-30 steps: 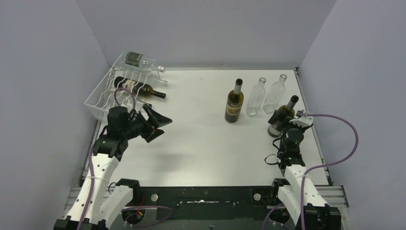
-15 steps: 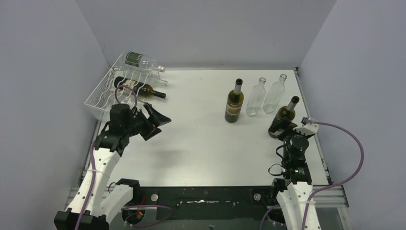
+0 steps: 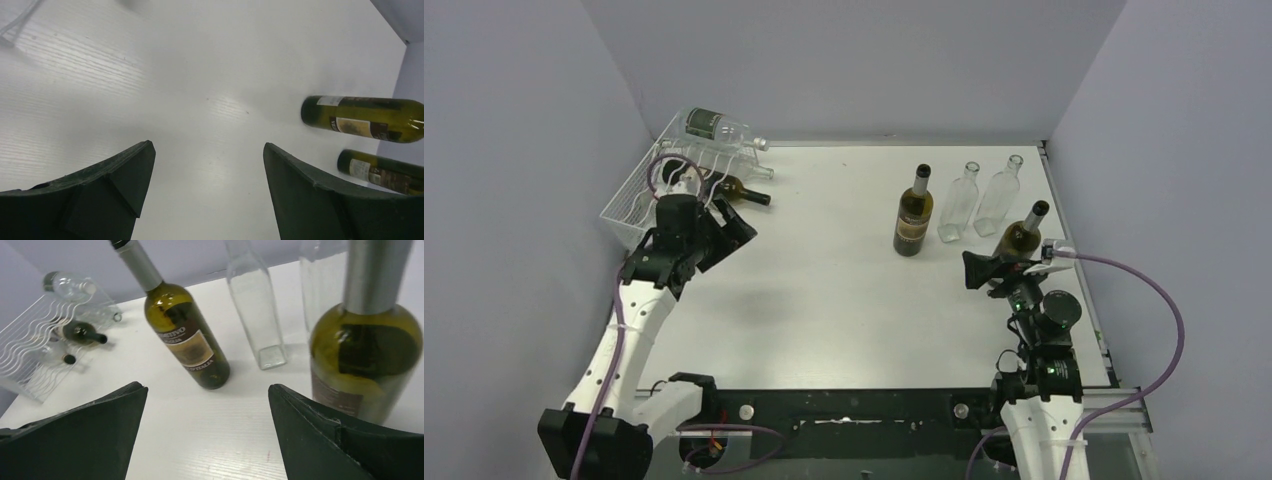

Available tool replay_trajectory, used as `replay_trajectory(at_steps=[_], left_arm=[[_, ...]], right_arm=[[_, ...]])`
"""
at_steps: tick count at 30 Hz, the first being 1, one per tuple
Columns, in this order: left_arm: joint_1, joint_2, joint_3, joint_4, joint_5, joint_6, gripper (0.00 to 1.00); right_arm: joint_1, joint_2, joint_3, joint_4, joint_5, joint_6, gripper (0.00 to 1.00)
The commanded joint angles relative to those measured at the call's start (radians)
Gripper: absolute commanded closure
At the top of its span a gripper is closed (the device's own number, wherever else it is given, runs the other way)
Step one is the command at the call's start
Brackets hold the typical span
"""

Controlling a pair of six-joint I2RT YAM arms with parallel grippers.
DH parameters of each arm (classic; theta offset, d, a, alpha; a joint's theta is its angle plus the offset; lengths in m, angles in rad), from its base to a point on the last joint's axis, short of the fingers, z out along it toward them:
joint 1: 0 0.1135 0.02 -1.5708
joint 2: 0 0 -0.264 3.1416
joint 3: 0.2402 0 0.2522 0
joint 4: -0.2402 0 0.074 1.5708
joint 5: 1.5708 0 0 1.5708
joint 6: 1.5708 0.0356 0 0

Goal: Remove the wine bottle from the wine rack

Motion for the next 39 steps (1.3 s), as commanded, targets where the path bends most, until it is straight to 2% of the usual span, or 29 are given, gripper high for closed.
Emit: replay_trajectory(at_steps=[1,4,9,13,16,19,21,29,39], left_arm=[[-0.022,0.093,0.070,0.082,-0.149,0.041,0.21],[-0.047,0.173,0.084,0.107,-0.263,0.056,0.21],[-0.046,0.291,0.096,0.205,-0.295,0.040,0.22],[-0.068,0.363,0.086,0.292,-0.475,0.057,0.23],[-0.059,0.454,0.136,0.269,-0.566,0.051,0.23],[-0.041,0.527,0.175,0.240,-0.563,-0.055,0.24],[-0.042,0.548,0.169,0.284,-0.548,-0.107,0.24],[-0.029,0.709,0.209,0.374,-0.577,-0.280,0.26],[-0.011,0.811,0.255,0.420,-0.632,-0.293,0.29]], right_arm=[[0.005,0.020,0.006,0.069,-0.231,-0.025,0.03],[0.006,0.065,0.004,0.077,-0.316,-0.067,0.02],[0.059,0.176,0.001,0.150,-0.441,-0.062,0.02],[0.192,0.219,0.010,0.136,-0.347,-0.093,0.02],[0.293,0.222,0.015,0.122,-0.249,-0.106,0.02],[0.368,0.220,0.006,0.127,-0.176,-0.105,0.02],[0.407,0.222,0.005,0.131,-0.146,-0.104,0.02],[0.450,0.210,0.016,0.108,-0.102,-0.109,0.02],[0.453,0.165,0.016,0.056,-0.062,-0.128,0.02]])
